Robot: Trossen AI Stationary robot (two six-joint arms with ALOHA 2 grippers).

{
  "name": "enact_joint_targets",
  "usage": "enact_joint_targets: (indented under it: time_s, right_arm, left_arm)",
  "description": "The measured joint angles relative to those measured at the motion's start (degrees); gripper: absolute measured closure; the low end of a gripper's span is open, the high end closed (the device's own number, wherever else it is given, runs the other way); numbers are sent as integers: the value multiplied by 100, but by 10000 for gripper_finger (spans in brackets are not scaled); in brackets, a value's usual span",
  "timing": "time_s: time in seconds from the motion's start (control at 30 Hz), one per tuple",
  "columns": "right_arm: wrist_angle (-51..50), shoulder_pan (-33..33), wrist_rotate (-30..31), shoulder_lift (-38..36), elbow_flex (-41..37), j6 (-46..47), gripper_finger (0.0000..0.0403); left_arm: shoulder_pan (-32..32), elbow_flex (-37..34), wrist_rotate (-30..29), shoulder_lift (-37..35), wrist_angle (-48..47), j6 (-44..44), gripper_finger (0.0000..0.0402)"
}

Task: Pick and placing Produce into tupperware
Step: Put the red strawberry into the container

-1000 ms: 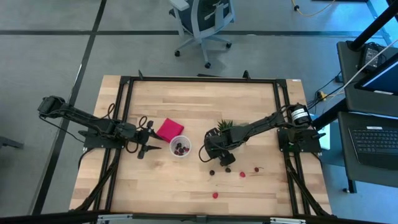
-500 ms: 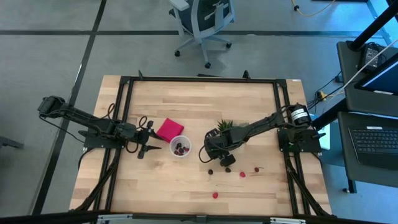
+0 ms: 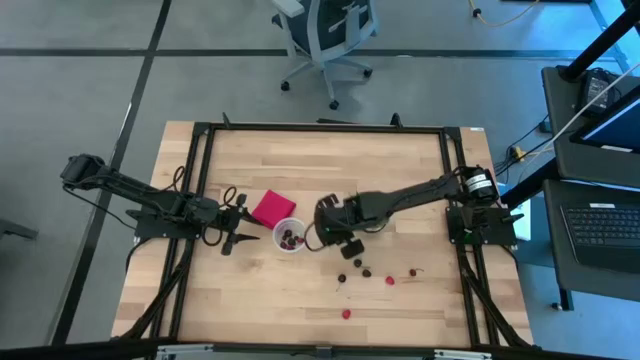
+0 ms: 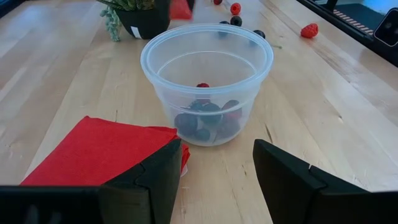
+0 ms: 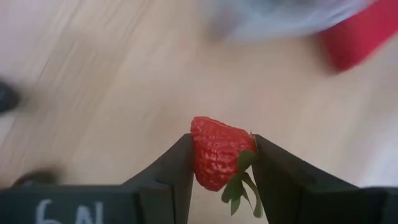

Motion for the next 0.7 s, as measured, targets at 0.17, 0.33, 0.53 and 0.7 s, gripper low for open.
enact_joint_targets:
  time_s: [0.17,0.33,0.53,0.7]
  right_arm:
    - [260,-96,-466,-14,756,-286,261]
    - [869,-133,-1122,-22,1002,-465,262]
    - [1483,-135,-1138,94,1006,-620,262]
    - [1793,-133,-1161,269,1006,-626,261]
  left_arm:
    - [0,1,-11,0,2,2,209]
    - [1,1,-11,0,2,2,209]
    - [2,1,-11,2,2,2,209]
    - [0,1,-16,1,4,2,209]
